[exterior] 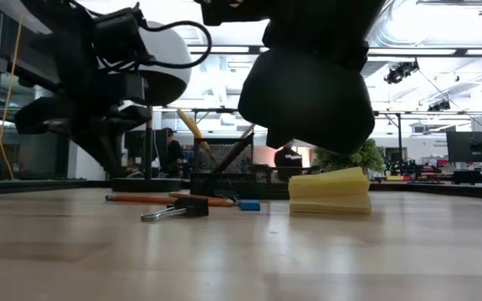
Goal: Pick and place office supplies into organizer
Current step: Put the bottom yellow pencil into the black organizer
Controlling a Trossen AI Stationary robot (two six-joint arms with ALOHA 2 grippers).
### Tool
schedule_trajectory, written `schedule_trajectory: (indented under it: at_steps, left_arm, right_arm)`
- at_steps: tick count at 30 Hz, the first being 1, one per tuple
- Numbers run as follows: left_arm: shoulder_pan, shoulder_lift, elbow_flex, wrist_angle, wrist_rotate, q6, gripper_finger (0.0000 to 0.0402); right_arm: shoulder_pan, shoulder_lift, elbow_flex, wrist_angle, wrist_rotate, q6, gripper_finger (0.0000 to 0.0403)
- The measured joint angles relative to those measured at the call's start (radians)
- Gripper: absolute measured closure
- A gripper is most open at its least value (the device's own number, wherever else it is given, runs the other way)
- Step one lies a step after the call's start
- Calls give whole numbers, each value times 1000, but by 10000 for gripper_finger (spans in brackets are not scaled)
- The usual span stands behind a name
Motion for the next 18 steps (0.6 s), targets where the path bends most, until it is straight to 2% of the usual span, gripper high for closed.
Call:
schedule_trajectory:
  at_steps: [9,18]
  left_arm:
    - [85,0,0,17,80,38,389]
    - [112,8,0,-47,84,53,389]
  right_arm:
    - [0,0,0,28,3,0,325]
    - [2,0,0,35,13,0,325]
